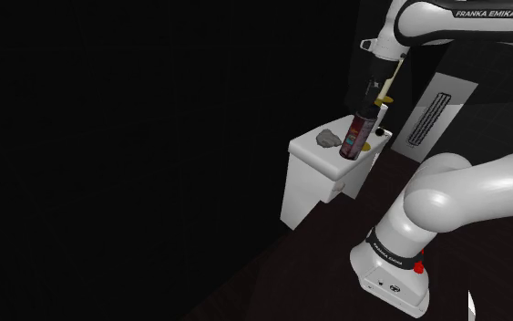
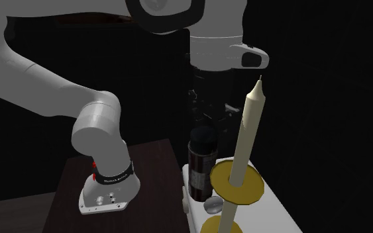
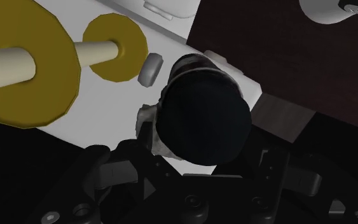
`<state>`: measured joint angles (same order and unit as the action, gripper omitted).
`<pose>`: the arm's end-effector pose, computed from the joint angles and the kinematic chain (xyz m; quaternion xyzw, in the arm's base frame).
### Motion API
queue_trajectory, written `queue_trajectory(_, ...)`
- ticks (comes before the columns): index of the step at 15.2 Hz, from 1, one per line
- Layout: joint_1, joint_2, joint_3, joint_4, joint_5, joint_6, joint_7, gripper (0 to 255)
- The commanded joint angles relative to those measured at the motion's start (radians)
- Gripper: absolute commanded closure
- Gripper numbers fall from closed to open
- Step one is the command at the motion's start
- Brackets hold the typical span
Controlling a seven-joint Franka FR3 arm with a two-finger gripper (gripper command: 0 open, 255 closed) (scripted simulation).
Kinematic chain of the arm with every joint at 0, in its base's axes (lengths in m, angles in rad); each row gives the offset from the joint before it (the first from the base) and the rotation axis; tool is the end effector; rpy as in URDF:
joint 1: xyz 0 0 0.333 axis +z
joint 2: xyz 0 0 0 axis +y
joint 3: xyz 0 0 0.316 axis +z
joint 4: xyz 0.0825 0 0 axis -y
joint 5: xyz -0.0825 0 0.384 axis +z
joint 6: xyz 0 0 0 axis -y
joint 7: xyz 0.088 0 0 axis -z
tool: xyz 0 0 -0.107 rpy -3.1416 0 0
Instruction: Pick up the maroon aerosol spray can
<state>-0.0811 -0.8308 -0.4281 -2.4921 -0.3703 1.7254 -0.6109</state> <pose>0.2593 -0.2075 0.5243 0.9896 0.1403 -0.0022 0.0300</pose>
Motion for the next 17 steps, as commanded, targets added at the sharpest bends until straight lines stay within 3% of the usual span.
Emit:
queue_trajectory(1, -0.001, 0.0, -0.001, -0.003, -0.001, 0.001, 0.0, 255)
queue_trajectory(8, -0.001, -0.001, 0.0, -0.004, -0.001, 0.0, 0.001, 255)
queue_trajectory(17, 0.012, 0.016, 0.03, 0.123, 0.029, -0.11, -0.012, 255)
